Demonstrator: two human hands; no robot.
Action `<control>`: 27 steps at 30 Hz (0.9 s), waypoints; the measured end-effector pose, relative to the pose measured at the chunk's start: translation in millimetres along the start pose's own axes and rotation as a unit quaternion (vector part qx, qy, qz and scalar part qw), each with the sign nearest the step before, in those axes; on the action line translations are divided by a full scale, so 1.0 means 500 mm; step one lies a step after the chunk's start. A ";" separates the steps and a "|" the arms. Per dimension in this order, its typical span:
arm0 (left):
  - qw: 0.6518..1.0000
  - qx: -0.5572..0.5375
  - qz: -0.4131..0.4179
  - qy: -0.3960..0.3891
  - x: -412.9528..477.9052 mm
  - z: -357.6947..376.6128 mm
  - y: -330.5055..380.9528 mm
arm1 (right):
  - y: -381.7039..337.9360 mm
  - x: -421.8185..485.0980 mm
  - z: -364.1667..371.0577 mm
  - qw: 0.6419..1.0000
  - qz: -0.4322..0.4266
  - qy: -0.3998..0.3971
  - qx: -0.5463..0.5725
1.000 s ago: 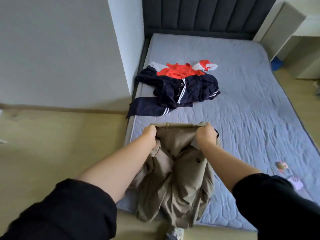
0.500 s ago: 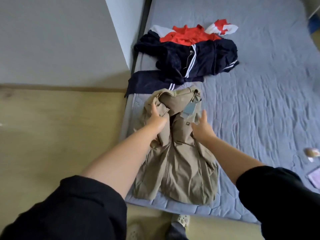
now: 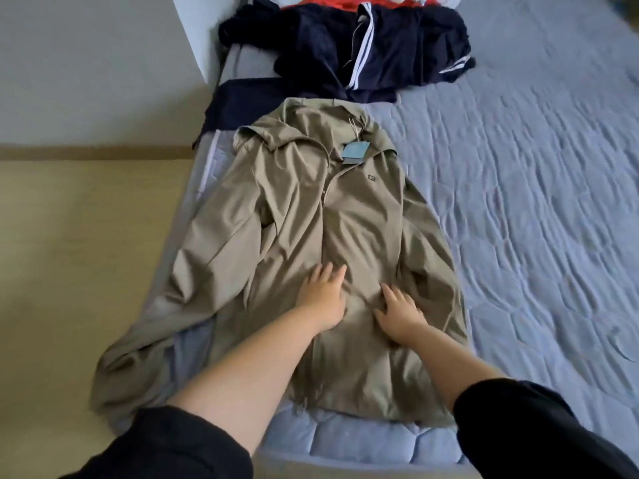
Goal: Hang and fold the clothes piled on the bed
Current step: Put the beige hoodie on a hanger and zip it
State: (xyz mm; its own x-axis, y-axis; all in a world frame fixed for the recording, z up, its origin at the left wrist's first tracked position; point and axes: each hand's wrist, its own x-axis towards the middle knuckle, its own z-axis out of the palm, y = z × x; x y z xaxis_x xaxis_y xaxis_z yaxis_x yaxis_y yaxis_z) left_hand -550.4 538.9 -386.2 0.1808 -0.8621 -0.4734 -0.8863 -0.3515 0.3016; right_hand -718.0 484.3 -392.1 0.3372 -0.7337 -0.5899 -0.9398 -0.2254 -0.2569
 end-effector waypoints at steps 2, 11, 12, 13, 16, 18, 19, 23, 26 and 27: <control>0.997 0.044 0.002 0.057 0.034 0.077 0.009 | 0.036 0.027 0.059 0.996 -0.039 0.076 -0.025; 0.958 0.052 0.031 0.281 0.051 0.185 0.014 | 0.072 0.035 0.103 0.885 -0.018 0.378 0.271; 0.965 0.030 0.034 0.260 0.037 0.187 0.021 | 0.084 0.029 0.090 0.863 0.046 0.378 0.333; 0.972 0.005 0.040 0.232 0.021 0.191 0.033 | 0.099 0.022 0.075 0.844 0.112 0.363 0.378; 0.986 0.008 0.061 0.155 -0.018 0.216 0.081 | 0.155 0.003 0.040 0.880 0.200 0.268 0.336; 0.989 0.033 0.065 0.126 -0.025 0.221 0.101 | 0.177 -0.011 0.008 0.914 0.190 0.200 0.297; 0.990 0.039 0.063 0.118 -0.026 0.219 0.106 | 0.187 -0.020 -0.016 0.911 0.190 0.176 0.321; 0.993 0.015 0.057 0.106 -0.031 0.208 0.118 | 0.247 -0.055 -0.168 0.827 0.171 0.430 0.318; 0.991 -0.018 0.084 0.100 -0.043 0.202 0.140 | 0.282 -0.089 -0.255 0.811 0.129 0.502 0.272; 0.992 -0.026 0.096 0.083 -0.045 0.195 0.149 | 0.283 -0.092 -0.260 0.831 0.128 0.478 0.256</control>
State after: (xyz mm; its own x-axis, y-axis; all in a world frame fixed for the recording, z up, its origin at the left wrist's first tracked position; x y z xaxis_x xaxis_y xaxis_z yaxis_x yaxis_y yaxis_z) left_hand -662.0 568.1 -433.8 0.0824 -0.9619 -0.2607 -0.8886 -0.1894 0.4179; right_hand -873.7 403.0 -301.9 -0.2974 -0.9446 0.1386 -0.7453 0.1390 -0.6521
